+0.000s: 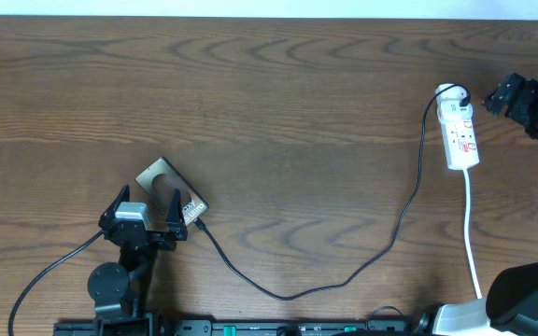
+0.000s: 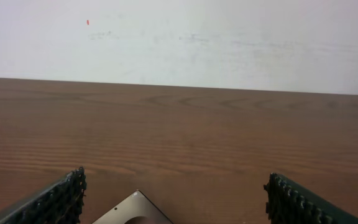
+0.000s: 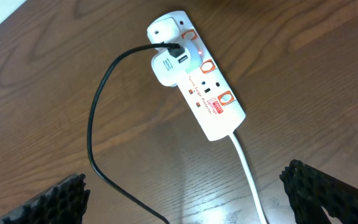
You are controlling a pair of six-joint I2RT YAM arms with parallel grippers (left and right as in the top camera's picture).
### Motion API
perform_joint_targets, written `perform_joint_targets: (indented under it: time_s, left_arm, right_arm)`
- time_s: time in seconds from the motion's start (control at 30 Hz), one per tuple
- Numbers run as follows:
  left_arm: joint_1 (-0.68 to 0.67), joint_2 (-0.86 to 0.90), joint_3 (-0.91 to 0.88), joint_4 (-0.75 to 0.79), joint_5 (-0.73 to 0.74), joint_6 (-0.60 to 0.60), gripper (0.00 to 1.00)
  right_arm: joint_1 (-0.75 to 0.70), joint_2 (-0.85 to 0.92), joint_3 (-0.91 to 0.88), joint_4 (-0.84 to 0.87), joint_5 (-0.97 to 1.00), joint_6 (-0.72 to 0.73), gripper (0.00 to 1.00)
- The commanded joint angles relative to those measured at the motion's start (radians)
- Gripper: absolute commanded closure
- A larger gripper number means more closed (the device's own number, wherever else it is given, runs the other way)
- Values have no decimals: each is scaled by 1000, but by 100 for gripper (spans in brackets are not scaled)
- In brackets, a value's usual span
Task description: Plug charger to phone and switch on socket
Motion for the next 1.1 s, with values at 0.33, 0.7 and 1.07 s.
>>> perform_joint_targets:
  time_s: [0.33, 0.7, 1.07]
  left_arm:
    - [5, -6, -9, -47, 19, 6, 10]
    - [5, -6, -9, -47, 19, 6, 10]
    - [5, -6, -9, -48, 19, 6, 10]
  right_arm:
    - [35, -7, -2, 40, 18, 72, 1]
    - [317, -138, -270, 520, 84, 77, 1]
    - [552, -455, -712, 953, 348, 77, 1]
